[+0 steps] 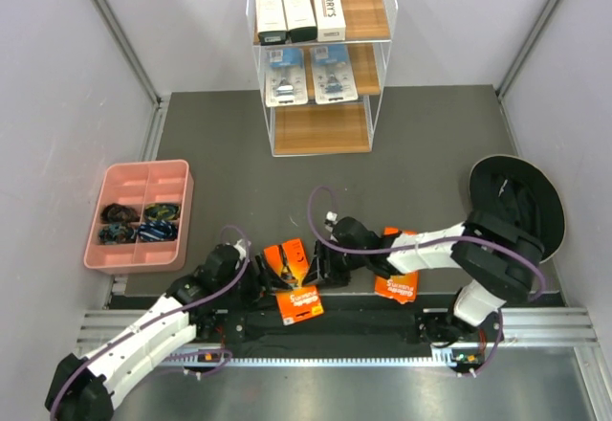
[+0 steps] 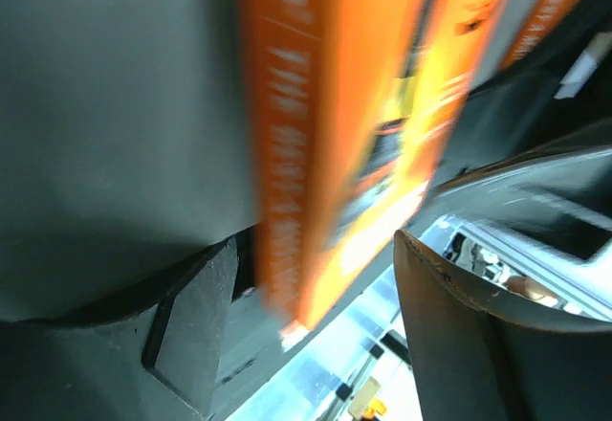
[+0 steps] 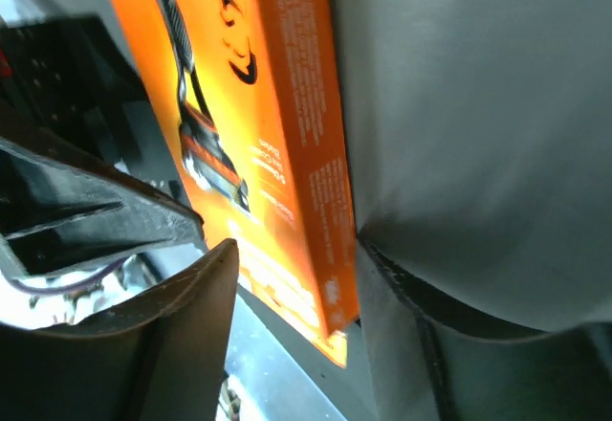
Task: Place and organize the shaving razors onto the shelf
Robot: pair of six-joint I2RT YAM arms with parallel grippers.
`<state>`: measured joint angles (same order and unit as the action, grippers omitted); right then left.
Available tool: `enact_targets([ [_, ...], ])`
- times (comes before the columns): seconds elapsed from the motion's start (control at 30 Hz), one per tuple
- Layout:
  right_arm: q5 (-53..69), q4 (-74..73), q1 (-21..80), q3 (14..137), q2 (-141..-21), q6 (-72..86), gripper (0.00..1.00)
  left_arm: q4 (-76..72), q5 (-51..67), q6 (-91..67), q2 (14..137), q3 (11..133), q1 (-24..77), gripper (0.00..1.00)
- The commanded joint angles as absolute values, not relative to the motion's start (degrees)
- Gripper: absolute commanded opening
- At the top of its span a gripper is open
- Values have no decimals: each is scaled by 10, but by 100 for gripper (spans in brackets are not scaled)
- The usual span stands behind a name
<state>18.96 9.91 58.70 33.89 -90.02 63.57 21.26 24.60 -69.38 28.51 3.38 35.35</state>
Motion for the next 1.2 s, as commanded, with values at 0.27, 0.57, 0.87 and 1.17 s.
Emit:
enact_targets([
  [0.27, 243, 292, 658, 353, -990, 679, 48, 70, 252, -692, 277, -26, 359, 40],
  [0.57, 186, 252, 657, 337, -906, 693, 53, 142, 239, -648, 276, 31, 360, 16],
  [0.87, 85, 63, 646, 385, -756, 627, 84, 119, 209, -606, 344, 90, 360, 13],
  [1.17, 72, 33, 601, 325, -650, 645, 89, 40, 199, -537, 550, 231, 359, 14],
])
